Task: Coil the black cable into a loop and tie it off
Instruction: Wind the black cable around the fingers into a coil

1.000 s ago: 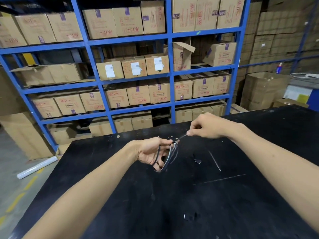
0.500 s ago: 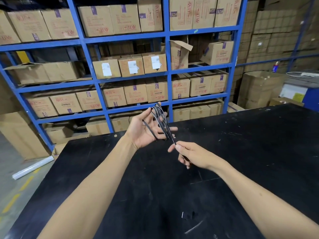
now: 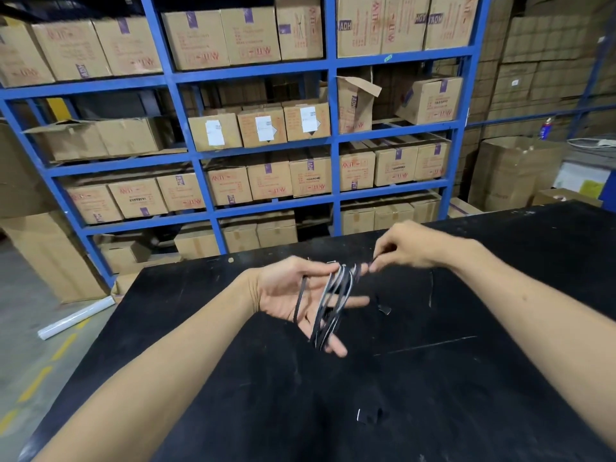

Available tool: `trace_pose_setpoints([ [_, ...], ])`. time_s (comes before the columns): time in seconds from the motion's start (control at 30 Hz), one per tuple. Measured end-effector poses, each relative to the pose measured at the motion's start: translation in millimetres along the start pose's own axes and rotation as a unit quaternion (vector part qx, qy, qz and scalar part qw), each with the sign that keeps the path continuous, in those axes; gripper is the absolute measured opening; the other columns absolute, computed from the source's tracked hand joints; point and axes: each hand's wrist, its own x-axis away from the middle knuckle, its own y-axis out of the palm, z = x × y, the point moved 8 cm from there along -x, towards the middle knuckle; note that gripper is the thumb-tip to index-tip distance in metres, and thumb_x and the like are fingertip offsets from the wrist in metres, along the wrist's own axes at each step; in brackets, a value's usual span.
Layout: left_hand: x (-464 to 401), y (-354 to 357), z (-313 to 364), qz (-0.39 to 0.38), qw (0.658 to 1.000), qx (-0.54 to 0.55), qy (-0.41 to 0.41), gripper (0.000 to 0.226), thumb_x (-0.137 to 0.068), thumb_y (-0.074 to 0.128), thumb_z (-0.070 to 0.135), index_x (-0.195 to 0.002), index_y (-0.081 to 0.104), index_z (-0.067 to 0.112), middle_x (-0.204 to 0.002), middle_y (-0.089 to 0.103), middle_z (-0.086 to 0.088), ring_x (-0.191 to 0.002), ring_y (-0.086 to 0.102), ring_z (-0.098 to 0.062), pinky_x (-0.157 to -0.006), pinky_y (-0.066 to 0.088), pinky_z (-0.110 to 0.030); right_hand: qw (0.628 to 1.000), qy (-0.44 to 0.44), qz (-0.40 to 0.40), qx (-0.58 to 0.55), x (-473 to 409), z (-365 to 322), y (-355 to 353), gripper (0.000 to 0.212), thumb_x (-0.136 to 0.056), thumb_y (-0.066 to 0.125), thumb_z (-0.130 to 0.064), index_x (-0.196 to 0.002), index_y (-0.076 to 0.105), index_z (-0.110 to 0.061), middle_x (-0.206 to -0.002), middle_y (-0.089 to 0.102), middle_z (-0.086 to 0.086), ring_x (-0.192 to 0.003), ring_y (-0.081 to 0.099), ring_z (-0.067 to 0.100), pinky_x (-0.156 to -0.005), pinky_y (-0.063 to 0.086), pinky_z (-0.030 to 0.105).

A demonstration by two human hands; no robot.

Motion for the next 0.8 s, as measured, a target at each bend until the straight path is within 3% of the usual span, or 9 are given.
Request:
trace_pose_setpoints([
  [0.1,-8.2,-16.9,-17.3,0.075,0.996,-0.034,-0.038,0.049,-0.103,0.038,0.051,-0.149,0.041,0.034,-0.151,0.044,0.007,-0.134,0.031,-0.066,-0.114,0.024,-0.062,0.999,0.014,0.038,-0.019,0.8,-2.4,-36.1,0.028,-0.075,0.078,-0.063,-0.088,0.082,-0.039,-0.084,0.077,-0.019,-0.086,0.069,0.002,-0.07,0.05,0.024],
  [0.2,-10.1,-41.9,-13.3,0.155,0.988,-0.009,0.018,0.041,-0.102,0.04,0.048,-0.115,0.068,0.022,-0.105,0.071,0.002,-0.126,0.045,-0.064,-0.106,0.036,-0.063,0.997,0.004,0.054,-0.058,8.0,-16.5,-44.4,0.037,-0.076,0.072,-0.069,-0.095,0.083,-0.04,-0.085,0.076,-0.028,-0.084,0.069,-0.003,-0.069,0.049,0.022],
  [0.27,-6.9,-61.4,-5.1,0.206,0.975,0.024,0.077,0.041,-0.101,0.041,0.048,-0.109,0.072,0.023,-0.097,0.073,-0.001,-0.115,0.057,-0.054,-0.089,0.046,-0.051,0.996,-0.016,0.062,-0.068,13.4,-26.0,-33.6,0.028,-0.09,0.066,-0.06,-0.099,0.082,-0.038,-0.084,0.077,-0.02,-0.079,0.07,-0.001,-0.07,0.053,0.024],
  [0.33,-3.1,-76.3,5.8,0.244,0.957,0.078,0.137,0.039,-0.1,0.044,0.046,-0.113,0.07,0.02,-0.097,0.07,-0.004,-0.114,0.057,-0.054,-0.081,0.042,-0.044,0.993,-0.025,0.059,-0.101,20.3,-33.3,-13.2,0.026,-0.1,0.057,-0.049,-0.099,0.081,-0.038,-0.075,0.074,-0.015,-0.061,0.064,0.004,-0.061,0.051,0.02],
  [0.47,5.0,-90.4,31.5,0.258,0.922,0.151,0.247,0.041,-0.102,0.037,0.046,-0.121,0.065,0.021,-0.109,0.069,-0.008,-0.118,0.055,-0.063,-0.106,0.024,-0.052,0.985,-0.031,0.031,-0.169,27.7,-42.2,40.8,0.032,-0.105,0.047,-0.041,-0.1,0.079,-0.034,-0.064,0.063,-0.014,-0.051,0.048,0.0,-0.055,0.041,0.019],
  [0.53,11.3,-88.9,44.9,0.236,0.908,0.18,0.297,0.044,-0.103,0.036,0.045,-0.137,0.055,0.024,-0.109,0.074,-0.01,-0.122,0.048,-0.066,-0.114,0.021,-0.068,0.978,-0.04,0.003,-0.202,31.1,-46.3,66.7,0.033,-0.105,0.045,-0.045,-0.101,0.077,-0.036,-0.066,0.061,-0.011,-0.055,0.048,0.002,-0.059,0.042,0.022],
  [0.6,16.9,-80.1,55.5,0.196,0.901,0.2,0.332,0.046,-0.103,0.038,0.043,-0.145,0.05,0.027,-0.113,0.075,-0.013,-0.126,0.043,-0.068,-0.109,0.025,-0.077,0.966,-0.039,-0.008,-0.257,34.2,-46.4,84.7,0.033,-0.103,0.045,-0.05,-0.102,0.075,-0.037,-0.066,0.057,-0.01,-0.059,0.048,0.005,-0.061,0.043,0.022],
  [0.7,21.1,-56.5,64.3,0.131,0.907,0.204,0.346,0.043,-0.102,0.043,0.041,-0.143,0.055,0.032,-0.143,0.059,-0.016,-0.127,0.043,-0.068,-0.103,0.035,-0.077,0.943,-0.015,-0.011,-0.332,35.3,-37.2,96.8,0.036,-0.099,0.051,-0.057,-0.102,0.078,-0.034,-0.067,0.051,-0.01,-0.056,0.042,0.008,-0.051,0.038,0.018],
  [0.8,21.8,-36.1,63.9,0.066,0.928,0.169,0.324,0.044,-0.104,0.039,0.044,-0.147,0.048,0.036,-0.155,0.045,-0.013,-0.127,0.044,-0.066,-0.104,0.034,-0.075,0.915,0.023,-0.012,-0.404,32.3,-23.4,96.0,0.04,-0.089,0.066,-0.058,-0.098,0.082,-0.022,-0.069,0.049,-0.008,-0.055,0.036,0.009,-0.047,0.031,0.02],
])
